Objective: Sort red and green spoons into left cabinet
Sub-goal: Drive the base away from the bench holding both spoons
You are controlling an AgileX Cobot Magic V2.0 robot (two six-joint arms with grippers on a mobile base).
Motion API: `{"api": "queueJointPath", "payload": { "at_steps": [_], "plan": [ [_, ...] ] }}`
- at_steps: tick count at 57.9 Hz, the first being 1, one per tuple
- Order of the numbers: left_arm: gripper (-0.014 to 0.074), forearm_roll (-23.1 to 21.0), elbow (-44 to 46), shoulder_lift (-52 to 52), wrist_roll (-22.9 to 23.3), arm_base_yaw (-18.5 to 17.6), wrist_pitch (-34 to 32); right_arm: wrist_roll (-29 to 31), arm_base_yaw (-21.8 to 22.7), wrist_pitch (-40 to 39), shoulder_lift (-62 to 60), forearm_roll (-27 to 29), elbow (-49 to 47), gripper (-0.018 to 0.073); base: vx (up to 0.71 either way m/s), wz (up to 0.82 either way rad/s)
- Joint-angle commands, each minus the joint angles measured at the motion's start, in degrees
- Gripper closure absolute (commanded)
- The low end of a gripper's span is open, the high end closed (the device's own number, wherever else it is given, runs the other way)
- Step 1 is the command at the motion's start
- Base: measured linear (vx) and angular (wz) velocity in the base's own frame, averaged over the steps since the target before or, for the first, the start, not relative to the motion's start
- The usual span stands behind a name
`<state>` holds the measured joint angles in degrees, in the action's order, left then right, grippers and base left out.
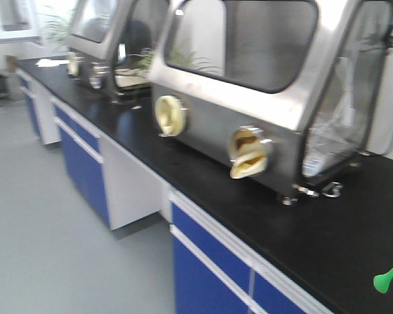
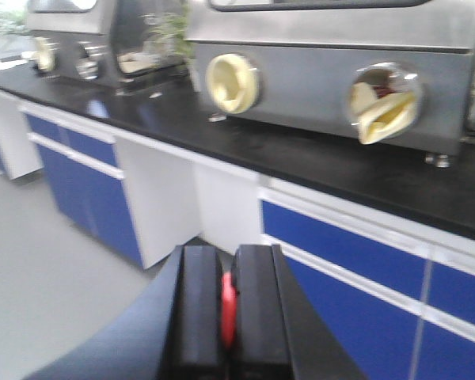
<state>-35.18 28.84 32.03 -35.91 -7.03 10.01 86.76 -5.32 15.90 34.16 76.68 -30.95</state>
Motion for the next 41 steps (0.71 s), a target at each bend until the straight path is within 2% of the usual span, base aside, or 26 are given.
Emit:
{"api": "queueJointPath", "payload": {
  "at_steps": [1,19,41],
  "plan": [
    [0.0600,-1.1,1.6,0.0,0.1,-0.4,-4.2,-0.1,0.3,-1.0,0.0,1.2,-1.6,0.0562,-0.03,0.64],
    [0.0600,-1.1,1.6,0.0,0.1,-0.4,-4.2,-0.1,0.3,-1.0,0.0,1.2,-1.6,0.0562,0.04,0.62],
    [0.0600,-1.1,1.6,0.0,0.1,-0.4,-4.2,-0.1,0.3,-1.0,0.0,1.2,-1.6,0.0562,0.18,0.49]
  ]
}}
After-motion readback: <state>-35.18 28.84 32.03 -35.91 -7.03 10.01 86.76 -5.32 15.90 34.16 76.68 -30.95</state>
